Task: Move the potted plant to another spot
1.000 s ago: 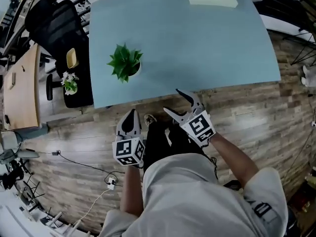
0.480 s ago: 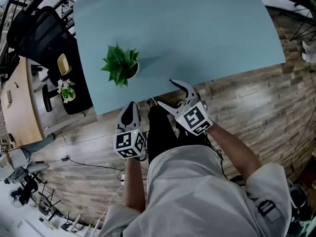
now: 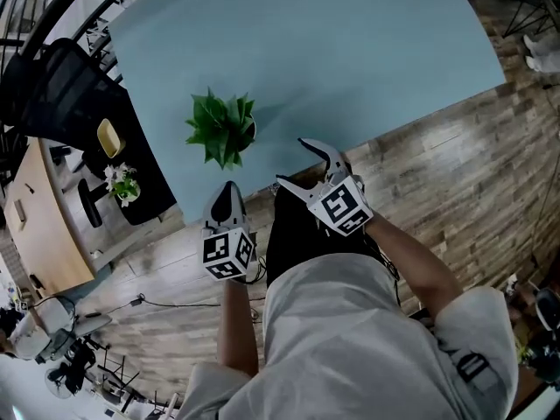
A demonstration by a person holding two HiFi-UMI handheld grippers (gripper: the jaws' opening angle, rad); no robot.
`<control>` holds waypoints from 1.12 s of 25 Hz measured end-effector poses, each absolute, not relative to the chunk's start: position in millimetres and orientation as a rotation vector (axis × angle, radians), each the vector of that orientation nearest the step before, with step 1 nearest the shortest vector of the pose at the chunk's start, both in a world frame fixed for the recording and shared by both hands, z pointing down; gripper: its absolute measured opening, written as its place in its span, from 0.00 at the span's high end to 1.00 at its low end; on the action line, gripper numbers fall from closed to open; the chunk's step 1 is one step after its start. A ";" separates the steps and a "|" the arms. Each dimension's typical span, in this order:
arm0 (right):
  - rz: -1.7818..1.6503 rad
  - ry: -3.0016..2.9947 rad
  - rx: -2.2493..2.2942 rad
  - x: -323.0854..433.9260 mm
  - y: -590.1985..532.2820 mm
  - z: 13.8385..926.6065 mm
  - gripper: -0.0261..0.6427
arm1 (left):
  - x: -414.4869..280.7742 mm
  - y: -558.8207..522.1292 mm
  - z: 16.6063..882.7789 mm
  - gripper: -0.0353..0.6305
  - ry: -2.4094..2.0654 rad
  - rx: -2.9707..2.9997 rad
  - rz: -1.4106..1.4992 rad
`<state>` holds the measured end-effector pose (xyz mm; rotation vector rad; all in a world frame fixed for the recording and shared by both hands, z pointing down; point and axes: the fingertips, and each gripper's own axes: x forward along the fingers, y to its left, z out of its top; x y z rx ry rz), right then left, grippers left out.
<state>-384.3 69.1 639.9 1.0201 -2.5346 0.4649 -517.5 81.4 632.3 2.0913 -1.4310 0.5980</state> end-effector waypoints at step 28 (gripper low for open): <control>0.401 -2.490 1.296 -486.7 -21.1 666.5 0.18 | -606.2 14.8 663.1 0.93 -1.224 2.210 0.725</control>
